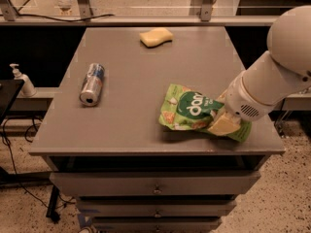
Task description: Pick green rice chip bag
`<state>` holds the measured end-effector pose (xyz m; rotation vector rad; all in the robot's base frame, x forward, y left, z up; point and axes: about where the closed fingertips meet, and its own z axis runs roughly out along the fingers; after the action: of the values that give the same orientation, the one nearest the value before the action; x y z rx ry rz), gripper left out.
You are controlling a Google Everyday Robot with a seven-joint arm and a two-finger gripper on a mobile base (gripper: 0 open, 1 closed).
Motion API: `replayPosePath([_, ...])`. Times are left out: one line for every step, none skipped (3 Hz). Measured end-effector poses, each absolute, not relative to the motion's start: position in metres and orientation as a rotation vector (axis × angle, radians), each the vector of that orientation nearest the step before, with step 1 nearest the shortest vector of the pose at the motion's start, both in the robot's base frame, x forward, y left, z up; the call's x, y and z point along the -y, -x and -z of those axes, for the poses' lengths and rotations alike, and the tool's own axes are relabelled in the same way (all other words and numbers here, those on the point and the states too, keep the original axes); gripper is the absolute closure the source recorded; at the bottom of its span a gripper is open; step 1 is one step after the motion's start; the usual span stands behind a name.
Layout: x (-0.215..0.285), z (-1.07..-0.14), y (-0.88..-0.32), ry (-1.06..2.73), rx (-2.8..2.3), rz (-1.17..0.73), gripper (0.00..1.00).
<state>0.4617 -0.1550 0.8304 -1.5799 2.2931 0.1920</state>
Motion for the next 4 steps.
replayPosePath([0.154,-0.830,-0.461,1.583,-2.293,-0.192,0.12])
replayPosePath([0.154,-0.830,-0.461,1.583,-2.292,-0.192,0.00])
replayPosePath([0.149,-0.839,-0.467,1.607,-2.261,-0.192,0.00])
replayPosePath([0.143,-0.854,-0.477,1.624,-2.217,-0.183,0.00])
